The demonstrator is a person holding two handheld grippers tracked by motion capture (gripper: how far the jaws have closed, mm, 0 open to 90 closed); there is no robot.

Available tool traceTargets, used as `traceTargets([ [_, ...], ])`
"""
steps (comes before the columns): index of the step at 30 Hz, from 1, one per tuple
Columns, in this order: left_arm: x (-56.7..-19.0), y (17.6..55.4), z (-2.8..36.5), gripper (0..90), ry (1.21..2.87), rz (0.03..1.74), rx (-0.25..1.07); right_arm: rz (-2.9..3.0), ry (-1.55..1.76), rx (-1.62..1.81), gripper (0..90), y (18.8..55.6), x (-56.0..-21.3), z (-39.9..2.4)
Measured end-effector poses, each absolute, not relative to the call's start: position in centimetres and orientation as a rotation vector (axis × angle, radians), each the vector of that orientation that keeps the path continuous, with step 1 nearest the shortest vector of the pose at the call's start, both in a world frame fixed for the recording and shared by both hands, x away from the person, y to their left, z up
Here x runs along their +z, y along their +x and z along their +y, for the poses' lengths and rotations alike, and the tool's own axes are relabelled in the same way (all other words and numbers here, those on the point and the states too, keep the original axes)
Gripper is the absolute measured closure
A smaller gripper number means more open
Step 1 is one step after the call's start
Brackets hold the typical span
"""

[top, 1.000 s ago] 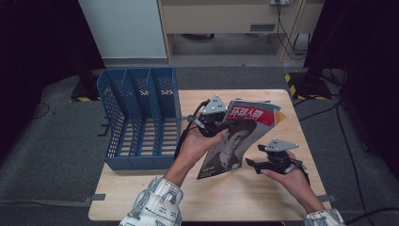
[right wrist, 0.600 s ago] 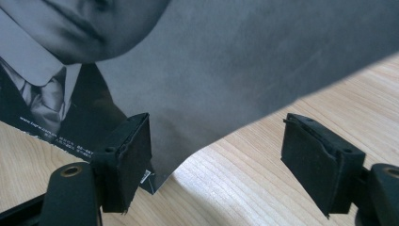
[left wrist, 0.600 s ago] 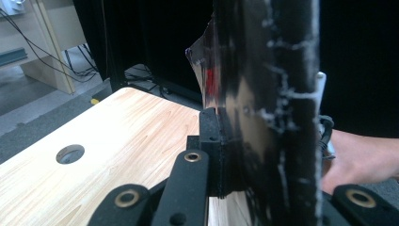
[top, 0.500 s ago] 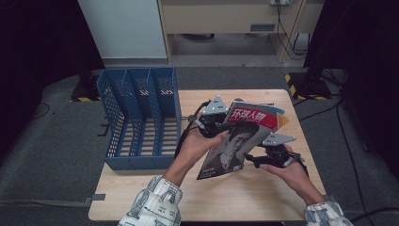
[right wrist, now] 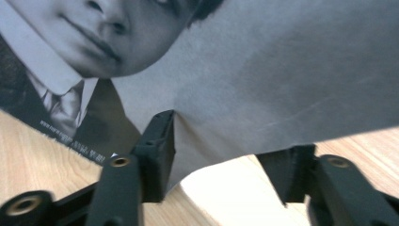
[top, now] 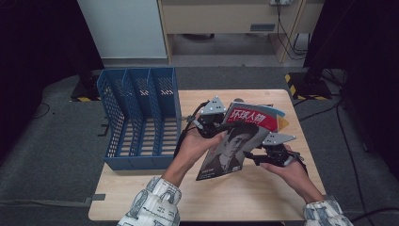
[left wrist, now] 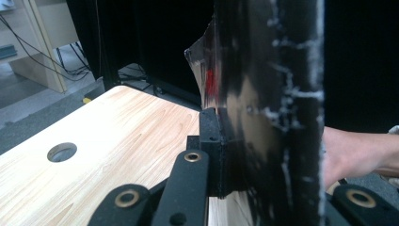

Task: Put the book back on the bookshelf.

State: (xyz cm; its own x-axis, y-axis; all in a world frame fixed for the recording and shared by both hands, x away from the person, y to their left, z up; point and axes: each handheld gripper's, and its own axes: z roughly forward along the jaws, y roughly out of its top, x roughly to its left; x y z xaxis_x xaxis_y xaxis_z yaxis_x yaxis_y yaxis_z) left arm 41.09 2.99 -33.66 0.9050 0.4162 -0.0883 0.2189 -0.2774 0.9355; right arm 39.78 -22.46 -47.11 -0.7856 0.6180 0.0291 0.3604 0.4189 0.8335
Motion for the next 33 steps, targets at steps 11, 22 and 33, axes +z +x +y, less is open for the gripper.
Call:
traceTargets([
  [11, -33.8, 41.3, 3.4, 86.7, 1.856, 0.479, 0.191, 2.417, 0.817, 1.313, 67.3, 39.6, -46.9, -23.1],
  [22, -34.0, 41.4, 3.7, 86.7, 1.847, 0.488, 0.19, 2.432, 0.802, 1.316, 80.0, 39.4, -46.7, -23.2],
  [33, -34.1, 41.5, 4.4, 86.5, 1.854, 0.489, 0.219, 2.442, 0.748, 1.27, 85.3, 39.0, -46.2, -23.0],
])
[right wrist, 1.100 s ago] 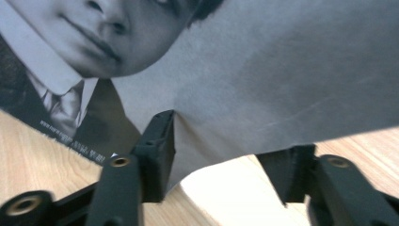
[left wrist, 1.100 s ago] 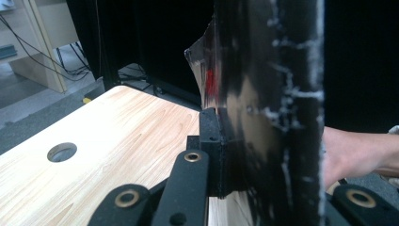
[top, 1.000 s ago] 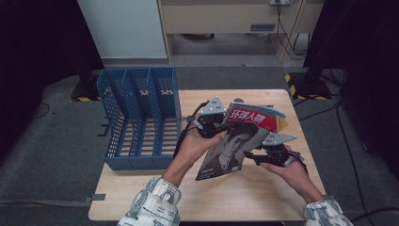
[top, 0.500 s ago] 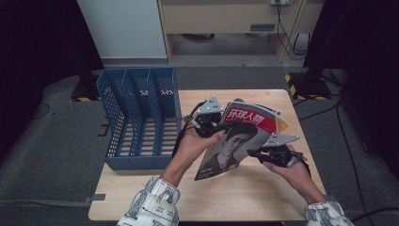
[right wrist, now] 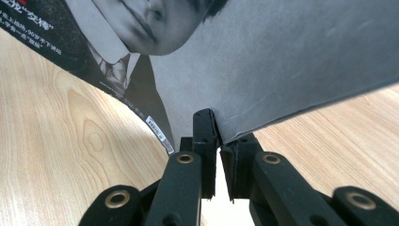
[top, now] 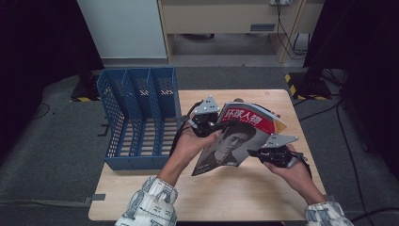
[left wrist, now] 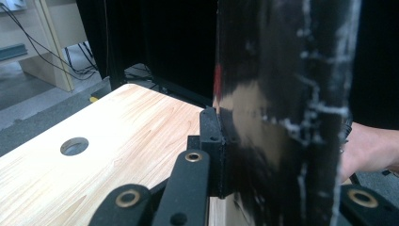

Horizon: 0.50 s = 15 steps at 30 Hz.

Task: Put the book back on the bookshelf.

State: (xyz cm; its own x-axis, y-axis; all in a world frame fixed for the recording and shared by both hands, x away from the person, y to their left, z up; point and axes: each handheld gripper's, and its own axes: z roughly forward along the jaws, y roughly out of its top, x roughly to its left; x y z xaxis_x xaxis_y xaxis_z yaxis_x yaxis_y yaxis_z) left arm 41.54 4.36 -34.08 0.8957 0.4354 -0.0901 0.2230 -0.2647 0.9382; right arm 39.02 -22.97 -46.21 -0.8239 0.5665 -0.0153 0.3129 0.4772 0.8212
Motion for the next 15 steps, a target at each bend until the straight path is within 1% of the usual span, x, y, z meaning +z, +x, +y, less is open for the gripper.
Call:
traceTargets([
  [8, -34.27, 41.44, 4.81, 86.2, 1.871, 0.479, 0.248, 2.458, 0.717, 1.239, 86.2, 38.73, -45.88, -22.99],
  [15, -34.59, 41.54, 5.06, 86.0, 1.867, 0.484, 0.243, 2.457, 0.714, 1.21, 86.4, 38.65, -45.69, -23.16],
])
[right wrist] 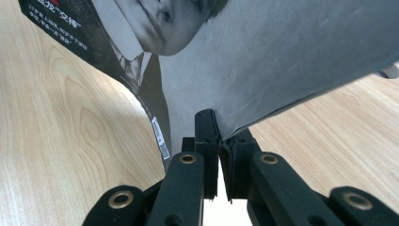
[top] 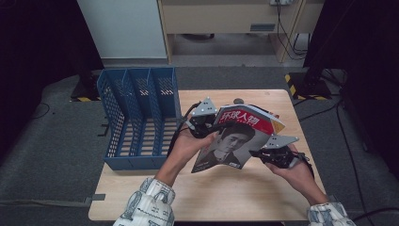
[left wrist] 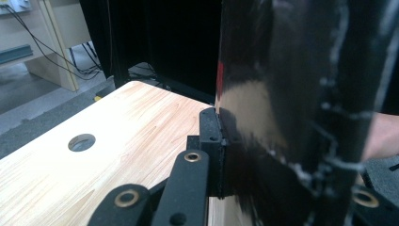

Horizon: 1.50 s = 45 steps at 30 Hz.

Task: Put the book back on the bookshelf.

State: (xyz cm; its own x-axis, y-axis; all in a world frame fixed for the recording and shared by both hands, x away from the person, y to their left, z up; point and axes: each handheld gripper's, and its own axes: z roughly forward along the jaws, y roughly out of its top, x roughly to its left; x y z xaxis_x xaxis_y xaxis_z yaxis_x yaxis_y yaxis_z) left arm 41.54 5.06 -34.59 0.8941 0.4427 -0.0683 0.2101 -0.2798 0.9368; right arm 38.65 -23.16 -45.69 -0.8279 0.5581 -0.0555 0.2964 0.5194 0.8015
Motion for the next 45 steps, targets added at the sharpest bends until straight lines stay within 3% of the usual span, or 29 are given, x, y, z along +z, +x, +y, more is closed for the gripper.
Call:
traceTargets([
  [45, -36.2, 41.7, 5.7, 84.3, 1.827, 0.508, 0.197, 2.448, 0.668, 1.146, 88.2, 38.6, -44.9, -24.5],
])
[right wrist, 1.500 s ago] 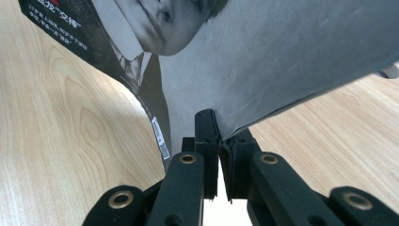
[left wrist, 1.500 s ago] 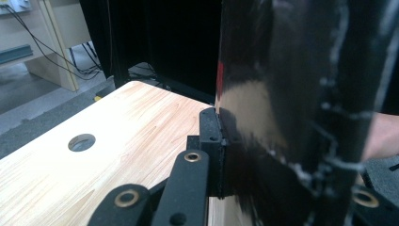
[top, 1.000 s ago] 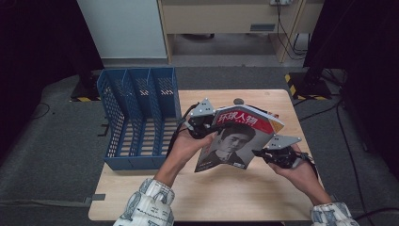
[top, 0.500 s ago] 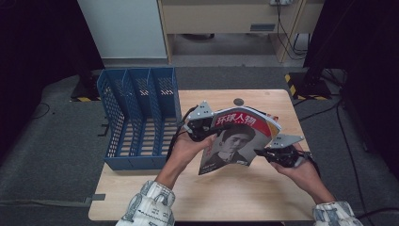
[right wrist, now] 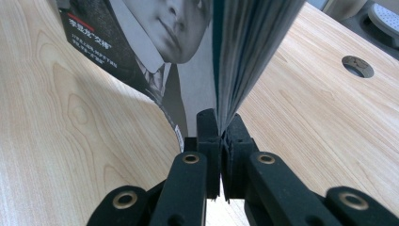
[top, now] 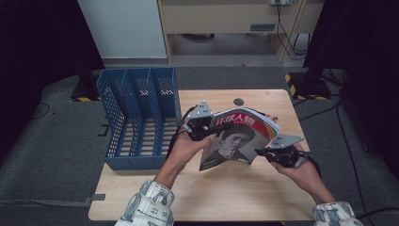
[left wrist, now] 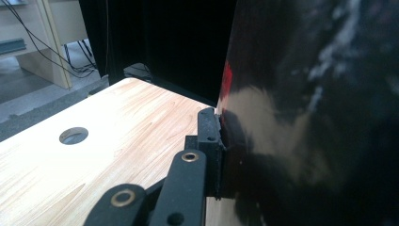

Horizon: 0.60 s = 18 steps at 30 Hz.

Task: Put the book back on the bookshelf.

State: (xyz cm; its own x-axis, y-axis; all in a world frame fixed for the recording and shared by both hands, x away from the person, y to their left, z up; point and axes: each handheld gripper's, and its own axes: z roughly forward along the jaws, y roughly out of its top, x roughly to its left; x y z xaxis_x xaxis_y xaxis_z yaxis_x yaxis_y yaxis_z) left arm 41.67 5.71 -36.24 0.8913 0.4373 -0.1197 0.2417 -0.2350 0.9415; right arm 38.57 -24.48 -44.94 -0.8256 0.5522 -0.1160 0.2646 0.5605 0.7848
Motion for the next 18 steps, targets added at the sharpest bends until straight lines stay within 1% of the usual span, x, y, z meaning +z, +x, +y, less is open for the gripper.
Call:
traceTargets([
  [8, -36.22, 41.65, 5.49, 82.4, 1.818, 0.516, 0.191, 2.445, 0.677, 1.143, 88.2, 38.54, -44.95, -24.56],
  [14, -36.15, 41.53, 5.46, 85.9, 1.825, 0.501, 0.198, 2.437, 0.689, 1.159, 88.1, 38.64, -45.08, -24.65],
  [18, -36.11, 41.44, 5.51, 86.6, 1.826, 0.495, 0.2, 2.437, 0.705, 1.169, 87.8, 38.67, -45.13, -24.65],
])
